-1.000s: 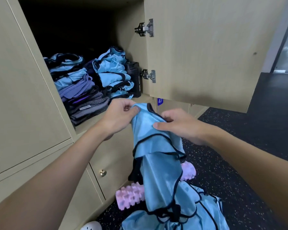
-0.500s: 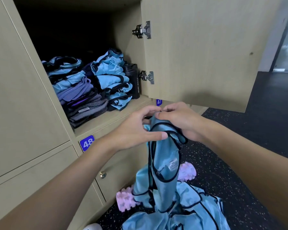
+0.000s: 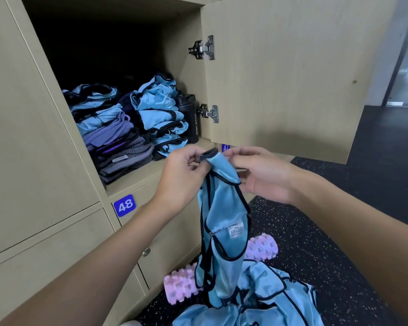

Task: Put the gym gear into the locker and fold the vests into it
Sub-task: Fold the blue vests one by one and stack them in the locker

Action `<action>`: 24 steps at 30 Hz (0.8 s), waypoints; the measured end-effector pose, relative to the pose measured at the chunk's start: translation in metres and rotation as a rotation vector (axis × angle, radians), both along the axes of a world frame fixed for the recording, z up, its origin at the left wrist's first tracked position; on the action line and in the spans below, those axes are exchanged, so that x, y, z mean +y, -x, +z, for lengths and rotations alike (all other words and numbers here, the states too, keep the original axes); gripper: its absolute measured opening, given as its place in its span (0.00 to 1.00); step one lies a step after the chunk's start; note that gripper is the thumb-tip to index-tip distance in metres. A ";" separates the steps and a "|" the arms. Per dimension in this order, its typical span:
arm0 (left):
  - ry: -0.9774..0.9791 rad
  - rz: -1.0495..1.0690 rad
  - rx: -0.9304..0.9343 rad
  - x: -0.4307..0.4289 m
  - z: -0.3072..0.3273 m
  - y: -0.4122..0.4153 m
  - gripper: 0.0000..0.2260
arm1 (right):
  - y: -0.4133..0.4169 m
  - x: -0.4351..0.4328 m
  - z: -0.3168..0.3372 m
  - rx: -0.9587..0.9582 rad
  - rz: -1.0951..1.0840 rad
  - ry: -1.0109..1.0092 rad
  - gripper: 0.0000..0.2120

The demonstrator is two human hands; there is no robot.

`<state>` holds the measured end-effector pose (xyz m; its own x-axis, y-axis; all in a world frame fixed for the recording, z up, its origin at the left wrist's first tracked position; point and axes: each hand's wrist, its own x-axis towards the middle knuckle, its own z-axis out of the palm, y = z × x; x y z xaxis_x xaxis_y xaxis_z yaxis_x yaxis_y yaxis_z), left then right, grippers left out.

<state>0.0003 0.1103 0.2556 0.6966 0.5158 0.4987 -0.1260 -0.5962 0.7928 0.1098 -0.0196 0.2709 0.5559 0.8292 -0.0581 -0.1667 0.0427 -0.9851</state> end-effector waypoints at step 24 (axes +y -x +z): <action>0.151 0.043 -0.039 0.013 0.020 0.013 0.12 | 0.006 0.009 -0.001 -0.155 -0.137 -0.037 0.12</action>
<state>-0.0129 0.1232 0.2753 0.6542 0.6155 0.4396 -0.1354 -0.4765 0.8687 0.1040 -0.0106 0.2704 0.6634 0.7454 0.0657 -0.0036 0.0911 -0.9958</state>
